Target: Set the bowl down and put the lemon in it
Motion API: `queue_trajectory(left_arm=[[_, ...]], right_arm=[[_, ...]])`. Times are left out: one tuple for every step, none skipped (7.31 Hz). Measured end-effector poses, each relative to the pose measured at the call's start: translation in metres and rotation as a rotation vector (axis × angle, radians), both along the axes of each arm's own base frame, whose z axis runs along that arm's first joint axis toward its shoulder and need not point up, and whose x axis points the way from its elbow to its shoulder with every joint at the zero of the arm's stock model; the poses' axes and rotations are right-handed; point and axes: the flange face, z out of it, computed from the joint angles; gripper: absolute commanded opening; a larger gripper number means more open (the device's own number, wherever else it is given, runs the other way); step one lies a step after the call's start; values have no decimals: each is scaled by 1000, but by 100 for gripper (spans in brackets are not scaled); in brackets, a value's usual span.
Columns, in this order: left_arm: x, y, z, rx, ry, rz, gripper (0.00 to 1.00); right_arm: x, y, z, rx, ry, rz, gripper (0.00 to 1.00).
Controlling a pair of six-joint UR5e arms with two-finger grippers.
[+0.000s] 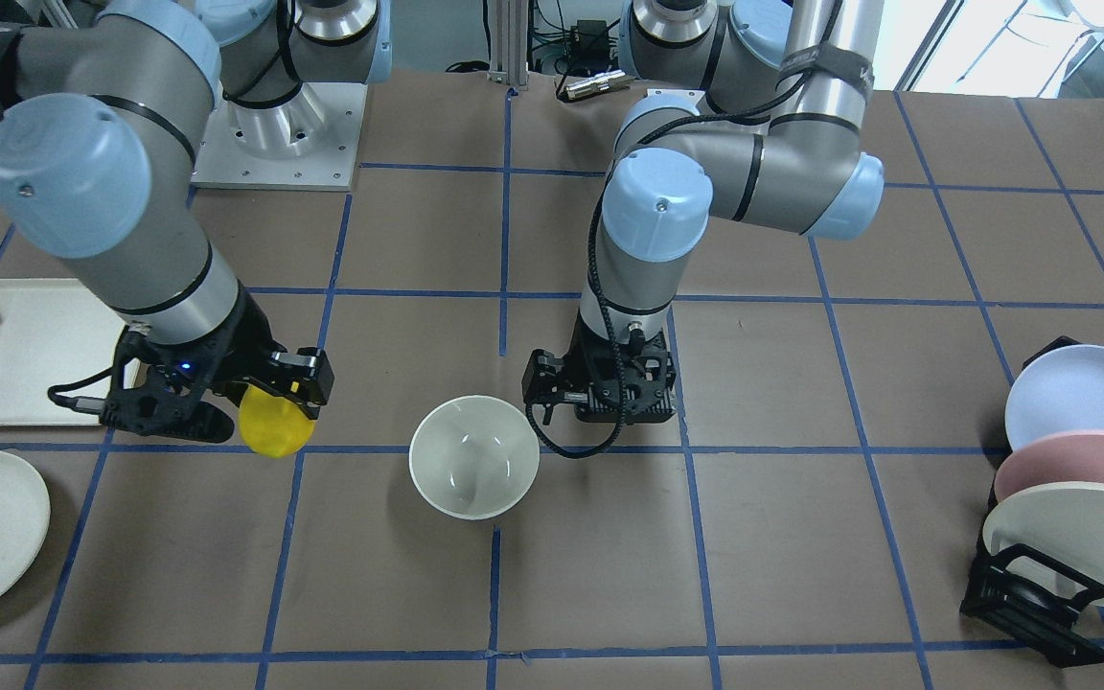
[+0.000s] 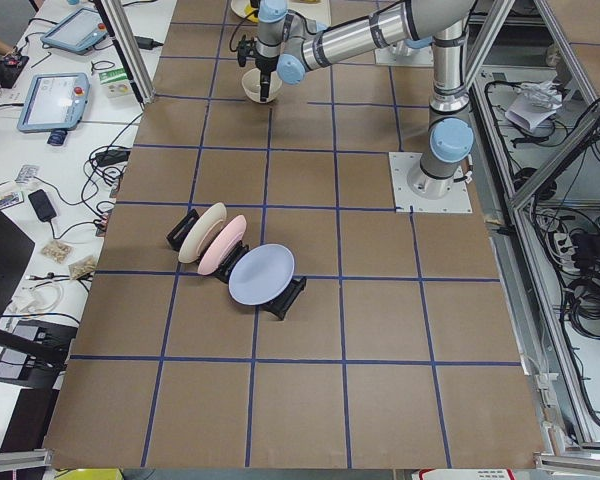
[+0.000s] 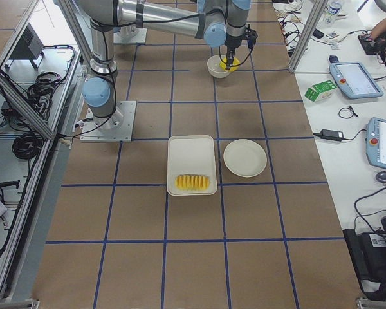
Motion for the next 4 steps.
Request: queue_trajectory(left_arm=[[17, 1, 37, 28, -13, -3, 100], [36, 2, 77, 56, -22, 1, 100], [56, 7, 111, 81, -29, 6, 100], [69, 15, 135, 90, -34, 10, 100]], right_arm=[[21, 3, -6, 6, 0, 2, 0], [45, 4, -14, 1, -1, -1, 0], [71, 3, -28, -14, -4, -2, 0], [93, 1, -44, -26, -8, -1, 0]])
